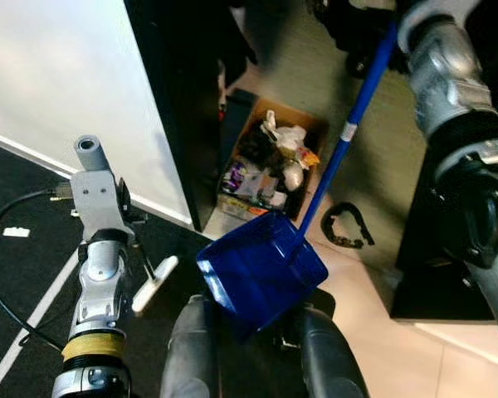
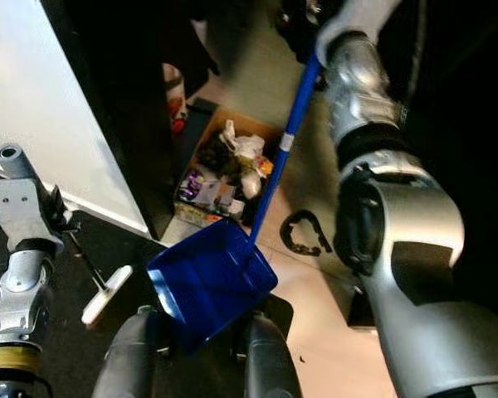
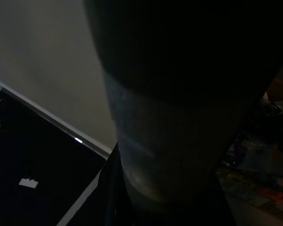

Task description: Sweep floor

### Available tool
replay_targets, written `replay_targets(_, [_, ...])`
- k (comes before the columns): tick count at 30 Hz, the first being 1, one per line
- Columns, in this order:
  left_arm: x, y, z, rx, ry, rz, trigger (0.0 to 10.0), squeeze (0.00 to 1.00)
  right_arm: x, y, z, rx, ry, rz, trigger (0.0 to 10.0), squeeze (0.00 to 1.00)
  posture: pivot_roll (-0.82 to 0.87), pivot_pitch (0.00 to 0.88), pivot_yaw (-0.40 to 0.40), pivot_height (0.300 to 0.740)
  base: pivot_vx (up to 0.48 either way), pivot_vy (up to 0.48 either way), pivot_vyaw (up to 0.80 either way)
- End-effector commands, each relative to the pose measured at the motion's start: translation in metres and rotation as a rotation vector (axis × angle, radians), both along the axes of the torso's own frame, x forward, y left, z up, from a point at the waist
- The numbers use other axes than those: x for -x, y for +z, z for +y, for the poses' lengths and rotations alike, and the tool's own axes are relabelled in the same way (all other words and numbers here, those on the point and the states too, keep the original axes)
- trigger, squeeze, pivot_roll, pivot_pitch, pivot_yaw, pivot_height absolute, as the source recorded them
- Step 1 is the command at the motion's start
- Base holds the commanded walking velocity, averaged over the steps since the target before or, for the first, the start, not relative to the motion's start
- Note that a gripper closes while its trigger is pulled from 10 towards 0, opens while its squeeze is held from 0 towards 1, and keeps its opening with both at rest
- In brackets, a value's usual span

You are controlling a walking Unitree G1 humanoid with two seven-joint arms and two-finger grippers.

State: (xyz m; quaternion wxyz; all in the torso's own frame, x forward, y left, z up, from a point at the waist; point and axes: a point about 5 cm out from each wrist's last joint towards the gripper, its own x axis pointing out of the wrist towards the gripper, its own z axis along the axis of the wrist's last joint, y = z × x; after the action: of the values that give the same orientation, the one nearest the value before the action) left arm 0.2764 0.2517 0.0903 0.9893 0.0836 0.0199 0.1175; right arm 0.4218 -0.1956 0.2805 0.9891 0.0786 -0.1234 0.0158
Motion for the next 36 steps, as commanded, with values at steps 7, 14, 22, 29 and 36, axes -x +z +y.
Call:
replay_targets(7, [-0.004,-0.018,-0.006,-0.013,-0.078,0.133,10.0,0.0,0.012,-0.041,-0.028,0.136,-0.005,0.061,10.0,0.0,0.09,0.114,-0.016,0.74,0.0,0.0,0.0])
replay_targets(14, [-0.006,-0.035,-0.023,0.007,-0.165,0.202,10.0,0.0,0.028,-0.093,-0.037,0.257,-0.032,0.195,10.0,0.0,0.07,0.111,-0.007,0.74,0.0,0.0,0.0])
replay_targets(22, [-0.01,-0.043,-0.034,0.019,-0.144,0.195,10.0,0.0,0.054,-0.15,-0.042,0.289,-0.184,0.259,10.0,0.0,0.06,0.104,0.007,0.74,0.0,0.0,0.0])
replay_targets(29, [-0.014,-0.049,-0.041,0.044,-0.174,0.203,10.0,0.0,0.073,-0.181,-0.038,0.223,-0.239,0.295,10.0,0.0,0.03,0.099,0.042,0.74,0.0,0.0,0.0])
replay_targets(36, [-0.011,-0.058,-0.039,0.123,-0.123,0.217,10.0,0.0,0.079,-0.203,-0.023,0.177,-0.206,0.384,10.0,0.0,0.03,0.098,0.035,0.74,0.0,0.0,0.0])
